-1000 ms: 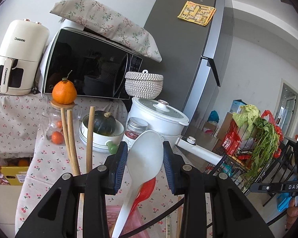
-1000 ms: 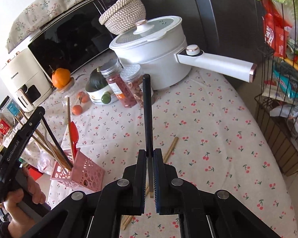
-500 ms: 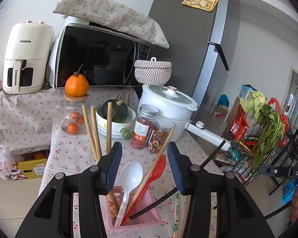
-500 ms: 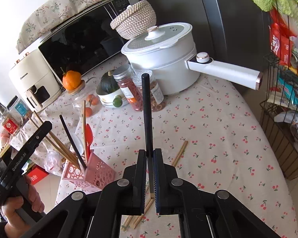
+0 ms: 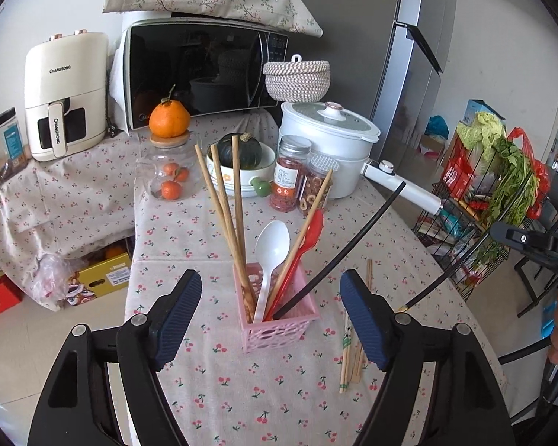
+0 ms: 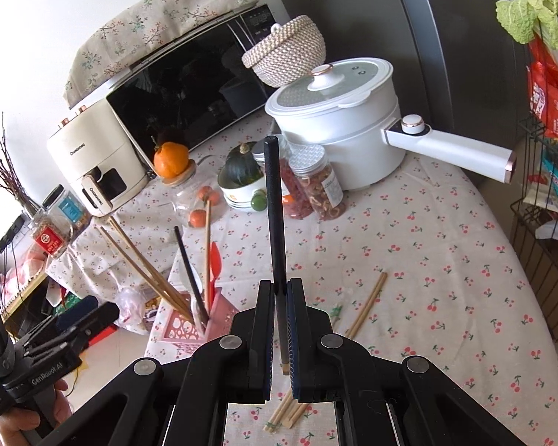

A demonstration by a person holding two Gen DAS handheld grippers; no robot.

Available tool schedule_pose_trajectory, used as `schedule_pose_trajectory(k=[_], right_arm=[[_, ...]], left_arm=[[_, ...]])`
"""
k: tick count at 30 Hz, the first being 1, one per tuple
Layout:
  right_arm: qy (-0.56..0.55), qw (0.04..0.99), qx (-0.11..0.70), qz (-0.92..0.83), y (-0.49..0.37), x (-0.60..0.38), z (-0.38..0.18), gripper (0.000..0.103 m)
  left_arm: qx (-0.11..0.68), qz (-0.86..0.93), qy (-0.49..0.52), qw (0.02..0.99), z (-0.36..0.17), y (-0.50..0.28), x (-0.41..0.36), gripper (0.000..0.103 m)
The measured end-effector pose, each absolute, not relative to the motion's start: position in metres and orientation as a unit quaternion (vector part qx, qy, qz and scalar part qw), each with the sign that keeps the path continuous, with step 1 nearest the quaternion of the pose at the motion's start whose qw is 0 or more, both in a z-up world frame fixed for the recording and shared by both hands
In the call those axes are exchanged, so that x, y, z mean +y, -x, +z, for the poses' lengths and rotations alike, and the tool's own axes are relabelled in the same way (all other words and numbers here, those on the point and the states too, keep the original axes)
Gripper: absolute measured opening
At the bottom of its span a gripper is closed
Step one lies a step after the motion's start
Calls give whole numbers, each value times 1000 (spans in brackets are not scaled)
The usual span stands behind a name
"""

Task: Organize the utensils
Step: 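Lower the black chopstick into the pink basket and open the right gripper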

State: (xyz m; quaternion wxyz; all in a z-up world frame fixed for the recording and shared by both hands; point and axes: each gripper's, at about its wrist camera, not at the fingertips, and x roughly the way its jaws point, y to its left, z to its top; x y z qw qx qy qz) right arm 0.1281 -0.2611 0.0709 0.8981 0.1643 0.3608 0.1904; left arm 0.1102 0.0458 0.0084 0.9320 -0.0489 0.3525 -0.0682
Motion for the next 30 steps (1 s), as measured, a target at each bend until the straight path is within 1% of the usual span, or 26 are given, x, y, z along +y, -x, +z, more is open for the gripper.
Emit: schedule_pose_trajectory(k=[3, 6, 12, 17, 22, 30], right_arm=[[-164, 899, 351, 207, -124, -253, 80, 5], [-169, 896, 342, 227, -121, -244, 90, 5], [-175, 895, 314, 263, -116, -217, 107, 5], [-169, 900, 285, 283, -122, -187, 116, 5], [-162, 911, 267, 270, -134, -162, 113, 5], [-135, 920, 270, 249, -156, -138, 95, 5]], left_arm=[[393, -51, 28, 918, -4, -105, 46, 86], [430, -44, 24, 902, -22, -104, 50, 87], [496, -38, 48, 866, -53, -111, 62, 87], [508, -26, 62, 858, -60, -113, 79, 87], [515, -21, 89, 852, -63, -112, 96, 87], [514, -35, 101, 851, -59, -110, 98, 87]])
